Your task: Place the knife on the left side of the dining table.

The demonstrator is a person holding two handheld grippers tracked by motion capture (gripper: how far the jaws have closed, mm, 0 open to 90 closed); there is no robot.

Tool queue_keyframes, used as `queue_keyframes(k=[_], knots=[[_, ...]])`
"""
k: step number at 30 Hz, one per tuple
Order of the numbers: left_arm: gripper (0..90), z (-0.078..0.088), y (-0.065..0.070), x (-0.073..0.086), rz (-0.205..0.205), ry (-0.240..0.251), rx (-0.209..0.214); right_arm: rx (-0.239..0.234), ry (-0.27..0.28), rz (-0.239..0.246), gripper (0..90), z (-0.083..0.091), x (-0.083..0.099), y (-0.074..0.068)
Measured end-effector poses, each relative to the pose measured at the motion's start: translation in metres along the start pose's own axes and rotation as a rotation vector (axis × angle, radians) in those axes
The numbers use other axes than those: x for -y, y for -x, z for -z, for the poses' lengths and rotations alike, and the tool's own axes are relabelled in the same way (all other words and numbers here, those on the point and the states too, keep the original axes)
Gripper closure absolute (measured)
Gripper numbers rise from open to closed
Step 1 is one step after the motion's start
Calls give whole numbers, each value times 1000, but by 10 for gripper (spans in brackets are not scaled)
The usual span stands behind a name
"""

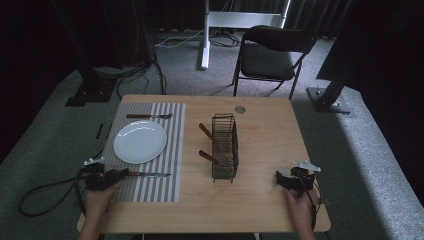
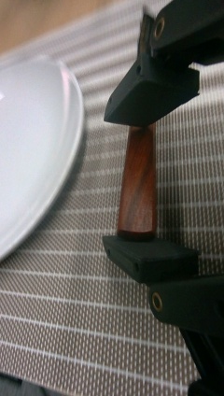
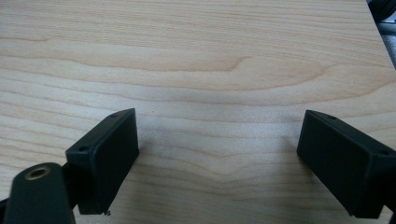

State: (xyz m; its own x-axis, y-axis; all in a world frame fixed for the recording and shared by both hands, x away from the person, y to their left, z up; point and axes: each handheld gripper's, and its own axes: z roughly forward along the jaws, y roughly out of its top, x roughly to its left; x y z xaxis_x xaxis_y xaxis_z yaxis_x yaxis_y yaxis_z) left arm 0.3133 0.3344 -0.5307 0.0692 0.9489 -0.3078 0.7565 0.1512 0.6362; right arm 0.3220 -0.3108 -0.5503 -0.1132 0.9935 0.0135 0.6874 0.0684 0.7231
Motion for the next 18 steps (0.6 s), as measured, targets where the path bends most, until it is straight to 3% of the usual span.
queue_keyframes(k=[5, 13, 18], knots=[[328, -3, 5, 0, -44, -3, -45, 0, 0, 0, 119, 0, 0, 0], [303, 1, 3, 2, -51, 44, -47, 0, 0, 0, 119, 0, 0, 0], [236, 7, 4, 10, -95, 51, -57, 0, 0, 0, 119, 0, 0, 0]])
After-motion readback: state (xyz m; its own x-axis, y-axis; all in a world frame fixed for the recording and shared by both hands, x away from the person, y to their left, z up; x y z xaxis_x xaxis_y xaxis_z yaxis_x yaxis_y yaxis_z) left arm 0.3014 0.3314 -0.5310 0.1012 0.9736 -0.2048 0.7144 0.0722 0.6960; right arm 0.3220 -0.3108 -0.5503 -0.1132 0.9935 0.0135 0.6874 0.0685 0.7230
